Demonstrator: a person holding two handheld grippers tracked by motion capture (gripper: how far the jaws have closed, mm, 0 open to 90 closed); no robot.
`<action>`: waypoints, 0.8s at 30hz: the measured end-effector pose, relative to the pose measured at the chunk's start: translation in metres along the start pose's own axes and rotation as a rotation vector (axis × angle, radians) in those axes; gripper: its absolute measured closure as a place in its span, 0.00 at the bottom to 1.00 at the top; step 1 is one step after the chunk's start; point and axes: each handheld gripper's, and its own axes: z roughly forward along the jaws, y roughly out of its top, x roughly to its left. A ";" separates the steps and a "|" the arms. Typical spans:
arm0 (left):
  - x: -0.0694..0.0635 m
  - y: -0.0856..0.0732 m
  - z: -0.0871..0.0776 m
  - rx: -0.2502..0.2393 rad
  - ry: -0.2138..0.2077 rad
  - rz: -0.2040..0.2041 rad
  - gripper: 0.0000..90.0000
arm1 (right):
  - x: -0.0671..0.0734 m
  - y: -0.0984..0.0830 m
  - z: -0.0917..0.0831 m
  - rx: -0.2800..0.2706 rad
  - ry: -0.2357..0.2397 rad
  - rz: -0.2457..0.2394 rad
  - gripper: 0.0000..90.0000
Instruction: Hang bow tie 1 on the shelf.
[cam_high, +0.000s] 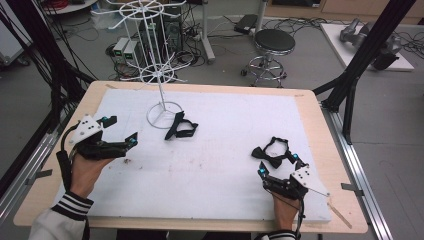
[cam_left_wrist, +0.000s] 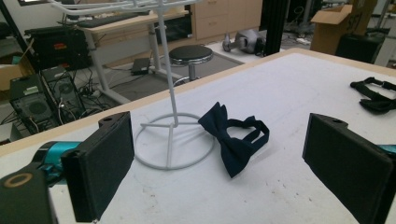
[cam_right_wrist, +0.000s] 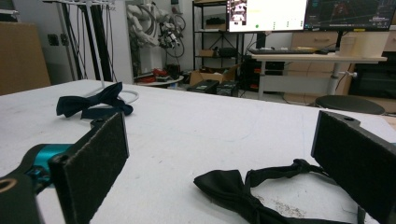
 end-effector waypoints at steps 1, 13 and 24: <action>-0.001 0.001 0.002 0.002 -0.002 -0.003 0.10 | 0.000 0.000 0.000 0.000 -0.001 -0.001 0.04; -0.007 0.005 0.023 0.056 -0.011 -0.002 0.11 | 0.000 0.000 0.000 -0.003 -0.002 -0.001 0.04; -0.013 0.010 0.041 0.115 -0.002 -0.005 0.11 | -0.001 0.000 0.000 -0.005 0.000 -0.002 0.04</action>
